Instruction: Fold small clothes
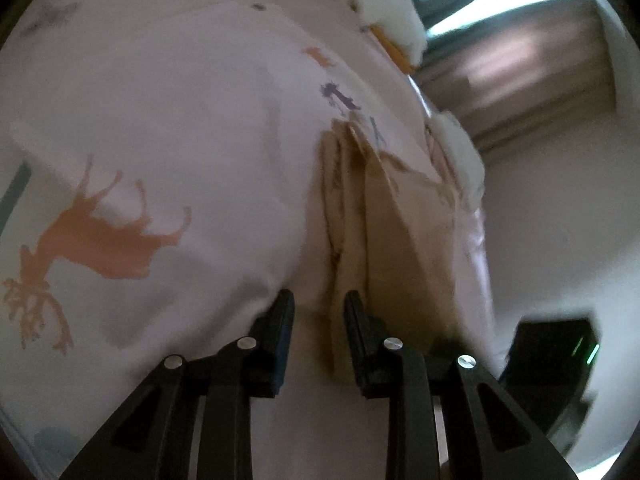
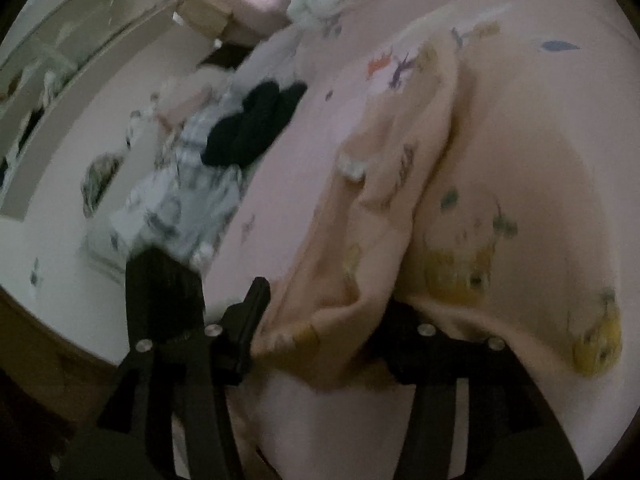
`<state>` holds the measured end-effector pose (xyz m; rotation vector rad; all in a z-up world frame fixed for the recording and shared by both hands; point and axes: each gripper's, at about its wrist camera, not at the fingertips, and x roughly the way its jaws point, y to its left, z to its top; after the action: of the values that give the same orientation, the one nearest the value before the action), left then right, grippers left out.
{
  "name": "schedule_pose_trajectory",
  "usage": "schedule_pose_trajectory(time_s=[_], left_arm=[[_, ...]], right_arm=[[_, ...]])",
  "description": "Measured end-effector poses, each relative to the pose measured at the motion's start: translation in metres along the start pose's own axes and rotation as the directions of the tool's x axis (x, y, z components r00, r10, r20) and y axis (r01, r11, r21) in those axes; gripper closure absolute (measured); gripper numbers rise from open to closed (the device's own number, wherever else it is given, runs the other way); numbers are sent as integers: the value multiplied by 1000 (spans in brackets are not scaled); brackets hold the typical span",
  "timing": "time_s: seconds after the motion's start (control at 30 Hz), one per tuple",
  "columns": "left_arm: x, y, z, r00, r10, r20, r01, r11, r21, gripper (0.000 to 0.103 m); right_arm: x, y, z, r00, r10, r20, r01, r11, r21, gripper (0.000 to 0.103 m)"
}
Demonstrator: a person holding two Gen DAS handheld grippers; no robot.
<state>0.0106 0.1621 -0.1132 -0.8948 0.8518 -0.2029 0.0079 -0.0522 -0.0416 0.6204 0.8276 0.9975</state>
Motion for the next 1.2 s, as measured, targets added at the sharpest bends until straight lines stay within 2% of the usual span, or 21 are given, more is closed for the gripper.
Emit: schedule_pose_trajectory(time_s=[0.1,0.2,0.27,0.3,0.4,0.47,0.5,0.53,0.57,0.63,0.7,0.77,0.8,0.87,0.93,0.97,1.0,1.07,1.13,1.17,1.2], left_arm=[[-1,4,4,1000,-4,6,4,1000,-28,76],[1,-4,1,999,35,11,-35,999,14,76],[4,-12,-1,998,68,18,-69,996,57,76],[7,-17,-3,996,82,23,-84,994,76,76],[7,-19,-3,995,97,31,-100,989,108,75],[10,-18,0,995,90,33,-93,991,93,75],[13,-18,2,996,88,32,-90,993,82,75],[13,-16,2,996,83,31,-85,994,72,75],[14,-16,2,997,77,30,-79,995,61,75],[14,-13,3,997,67,26,-68,997,44,75],[14,-11,5,998,58,16,-59,998,37,75],[14,-8,7,999,45,10,-45,999,24,75],[14,-6,8,999,35,7,-35,999,15,75],[15,-2,12,1000,18,0,-18,1000,0,75],[15,1,14,1000,4,-3,-4,1000,-20,75],[15,3,14,1000,-4,-10,4,999,-33,75],[14,5,15,1000,-10,-15,10,999,-43,75],[12,5,14,1000,-16,-20,15,999,-41,75],[10,6,13,1000,-15,-21,15,999,-35,75],[9,6,12,1000,-17,-21,17,999,-37,75],[9,7,12,1000,-20,-21,19,999,-41,75]], right_arm=[[-6,-6,-15,1000,23,-17,-22,999,37,51],[-19,-8,-14,995,96,-9,-95,990,101,48],[-29,-7,-2,992,125,25,-127,984,124,44],[-32,-7,3,993,114,42,-119,985,122,41],[-32,-18,31,992,7,126,-26,987,157,41],[-16,-29,52,992,-36,119,13,981,192,49],[-7,-31,60,992,-63,107,40,978,204,65],[2,-30,67,991,-97,95,77,976,204,87],[14,-26,76,989,-112,92,94,979,184,94],[21,-20,84,990,-100,101,80,981,179,94],[20,-9,92,986,-56,154,32,987,154,95],[27,10,106,984,-30,174,11,994,109,95],[39,19,113,988,-46,151,32,995,93,93],[68,26,121,987,-153,52,150,987,58,91],[102,23,115,955,-285,-82,288,958,20,84],[116,17,108,947,-277,-163,286,958,32,83],[119,15,104,951,-241,-192,253,967,40,83],[104,18,105,971,-193,-143,202,978,46,82],[84,18,113,986,-112,-122,125,987,105,68],[68,20,116,995,-29,-99,43,989,144,63],[61,19,114,997,3,-83,9,989,145,60]])
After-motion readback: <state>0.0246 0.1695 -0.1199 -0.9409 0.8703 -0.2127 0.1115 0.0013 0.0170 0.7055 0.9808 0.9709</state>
